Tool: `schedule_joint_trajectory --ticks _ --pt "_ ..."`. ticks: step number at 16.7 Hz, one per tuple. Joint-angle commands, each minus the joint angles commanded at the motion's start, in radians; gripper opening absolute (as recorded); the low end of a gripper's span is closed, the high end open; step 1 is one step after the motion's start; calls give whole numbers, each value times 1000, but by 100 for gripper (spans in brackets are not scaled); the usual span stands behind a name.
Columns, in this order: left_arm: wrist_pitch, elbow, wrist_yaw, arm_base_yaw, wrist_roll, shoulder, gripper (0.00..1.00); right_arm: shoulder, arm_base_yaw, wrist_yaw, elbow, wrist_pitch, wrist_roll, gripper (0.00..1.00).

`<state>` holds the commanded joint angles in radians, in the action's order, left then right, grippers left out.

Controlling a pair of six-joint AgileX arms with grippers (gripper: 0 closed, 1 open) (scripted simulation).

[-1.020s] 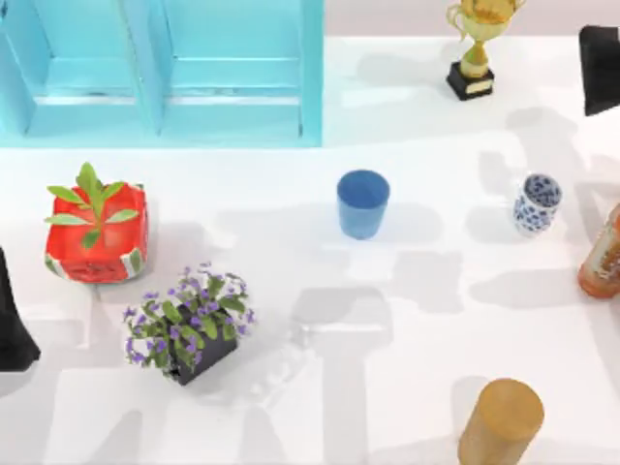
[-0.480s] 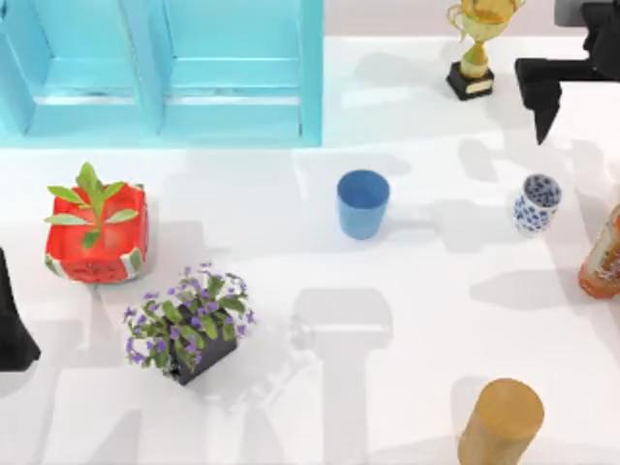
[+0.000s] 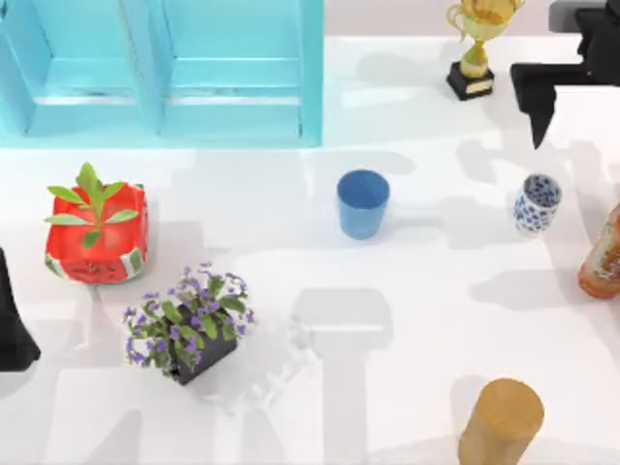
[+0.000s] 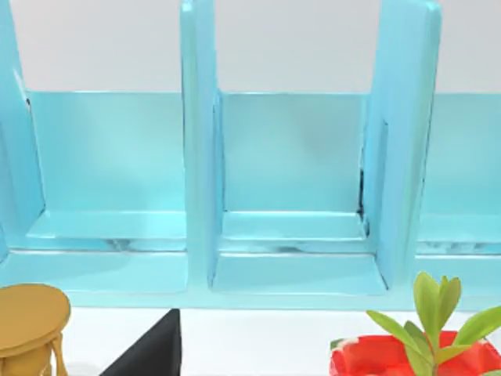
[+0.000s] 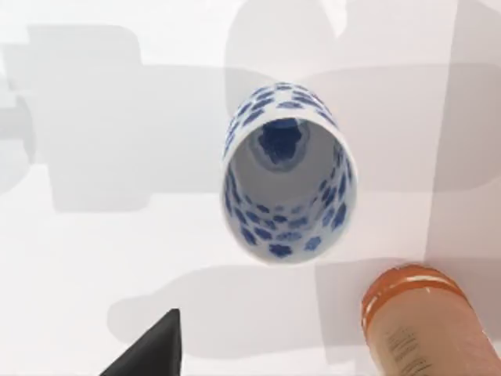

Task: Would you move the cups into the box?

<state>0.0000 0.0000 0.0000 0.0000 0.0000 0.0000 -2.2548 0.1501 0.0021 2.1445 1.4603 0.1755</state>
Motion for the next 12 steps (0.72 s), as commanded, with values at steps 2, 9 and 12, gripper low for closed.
schedule_joint_trajectory --ticks 2,9,12 --pt "0 0 0 0 0 0 100 -3 27 -2 -25 -29 28 100" --pt "0 0 0 0 0 0 100 -23 85 -2 -236 -258 79 100" --pt "0 0 0 0 0 0 100 -25 31 7 -321 -344 25 100"
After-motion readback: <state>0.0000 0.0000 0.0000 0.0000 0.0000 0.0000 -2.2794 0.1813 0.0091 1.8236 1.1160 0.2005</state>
